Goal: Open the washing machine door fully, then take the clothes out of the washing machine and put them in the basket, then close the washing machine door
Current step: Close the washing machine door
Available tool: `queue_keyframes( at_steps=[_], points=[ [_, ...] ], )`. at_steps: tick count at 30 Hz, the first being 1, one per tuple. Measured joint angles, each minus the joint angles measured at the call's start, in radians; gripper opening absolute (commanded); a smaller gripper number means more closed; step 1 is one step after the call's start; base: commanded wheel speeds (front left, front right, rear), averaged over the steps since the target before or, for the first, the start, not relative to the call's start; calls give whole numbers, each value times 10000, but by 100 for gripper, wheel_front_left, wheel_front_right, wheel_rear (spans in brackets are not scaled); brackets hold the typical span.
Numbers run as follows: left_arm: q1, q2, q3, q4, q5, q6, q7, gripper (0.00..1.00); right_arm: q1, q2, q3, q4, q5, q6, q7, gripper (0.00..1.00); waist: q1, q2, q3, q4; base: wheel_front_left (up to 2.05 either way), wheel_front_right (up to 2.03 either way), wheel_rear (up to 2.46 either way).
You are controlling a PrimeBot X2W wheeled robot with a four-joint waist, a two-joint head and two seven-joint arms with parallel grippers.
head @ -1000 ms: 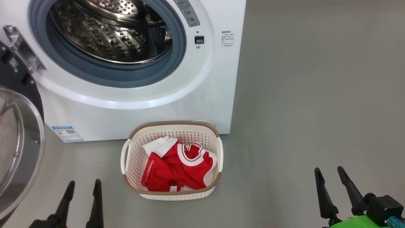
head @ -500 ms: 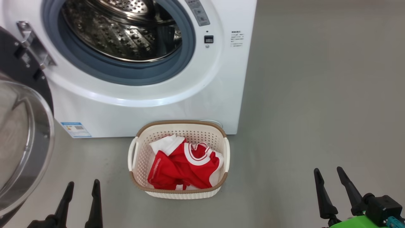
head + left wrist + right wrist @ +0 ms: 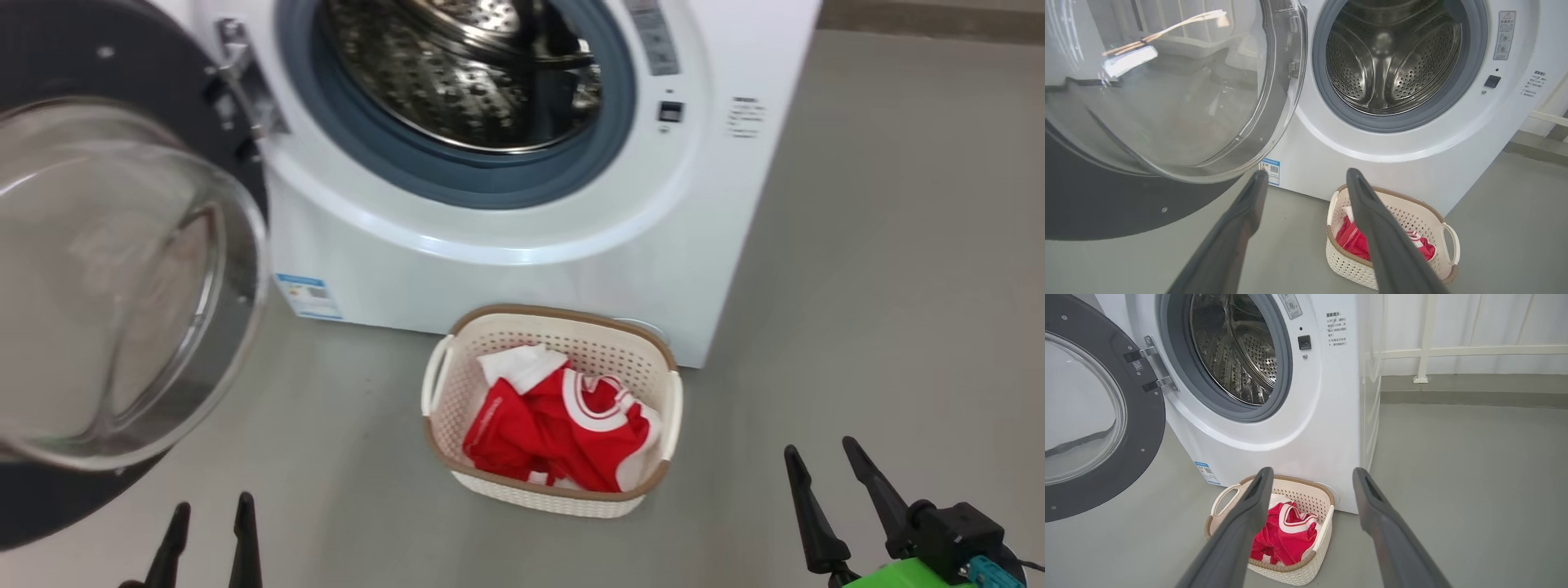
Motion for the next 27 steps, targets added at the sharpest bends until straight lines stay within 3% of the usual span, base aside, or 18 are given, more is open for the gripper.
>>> queue_keyframes(
  at_steps=[6, 13, 27],
  points=[
    [240, -13, -215, 90, -456, 75, 0, 100, -151, -163, 341, 136, 6, 0, -2, 100, 0, 0, -134, 971, 0, 0, 0],
    [697, -12, -360, -88, -995, 489, 0, 100, -532, -339, 1264, 449, 90, 0, 0, 100, 0, 0, -327, 2073, 0, 0, 0],
    [828, -13, -313, -568, -1703, 905, 0, 100, -1393, -606, 2132, 892, 265, 8, 0, 100, 0, 0, -73, 2518, 0, 0, 0]
  ],
)
